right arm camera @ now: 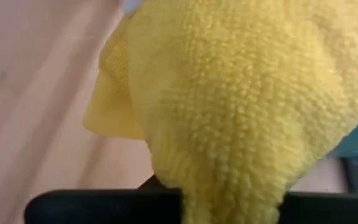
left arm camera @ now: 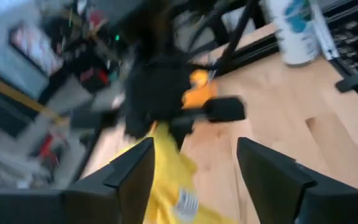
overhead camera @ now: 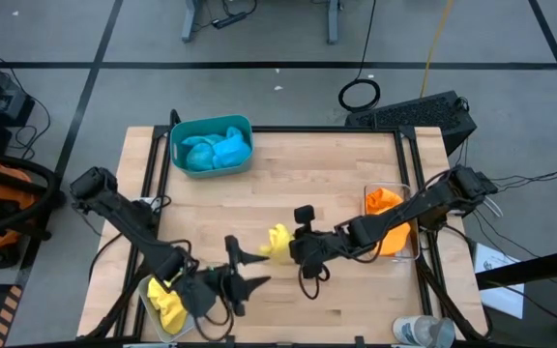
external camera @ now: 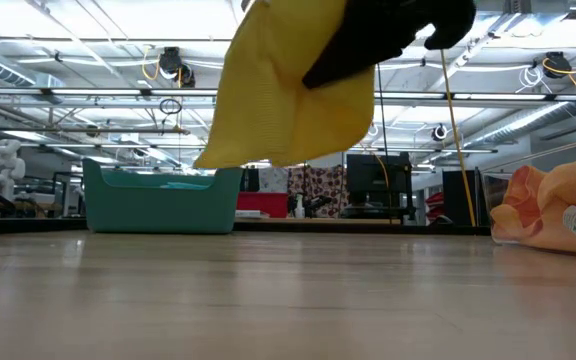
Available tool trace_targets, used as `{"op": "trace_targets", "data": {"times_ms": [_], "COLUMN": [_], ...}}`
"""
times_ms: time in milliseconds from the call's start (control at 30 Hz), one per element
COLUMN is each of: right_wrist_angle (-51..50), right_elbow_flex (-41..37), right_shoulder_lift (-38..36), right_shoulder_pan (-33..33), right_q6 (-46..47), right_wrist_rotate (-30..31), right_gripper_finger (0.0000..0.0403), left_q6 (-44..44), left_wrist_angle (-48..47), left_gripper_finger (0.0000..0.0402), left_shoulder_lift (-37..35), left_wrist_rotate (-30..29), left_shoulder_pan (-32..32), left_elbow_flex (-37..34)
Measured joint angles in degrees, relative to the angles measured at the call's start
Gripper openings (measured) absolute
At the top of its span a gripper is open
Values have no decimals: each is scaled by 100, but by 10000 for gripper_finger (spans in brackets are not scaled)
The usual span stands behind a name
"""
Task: Sort microfiber towel by color & place in baskets
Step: Put the yellow microfiber cloth into the gray bin
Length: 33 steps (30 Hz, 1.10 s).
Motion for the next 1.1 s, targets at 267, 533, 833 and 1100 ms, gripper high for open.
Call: {"op": "trace_targets", "data": {"times_ms": [267,533,833,1100], "right_wrist_angle": [64,51,29,2], "right_elbow_flex": [0,0,0,0], "right_shoulder_lift": [-2,-4,-4,-4], "right_shoulder_pan": [-399,-475,-473,-472], "right_q6": [49,14,-13,348], "right_wrist_rotate": [-1749,-1892,-2176,-2168], "right_gripper_finger": [19,22,22,52], "left_q6": [1353,1352,788,455], "left_wrist_angle": [1012,392,-134,-451], "left_gripper_finger": [317,334,191,116], "left_shoulder_lift": [650,969,969,969], "left_wrist_rotate": [-18,-364,-402,-430], "left_shoulder_pan": [212,542,730,847], "left_elbow_flex": [0,0,0,0]}}
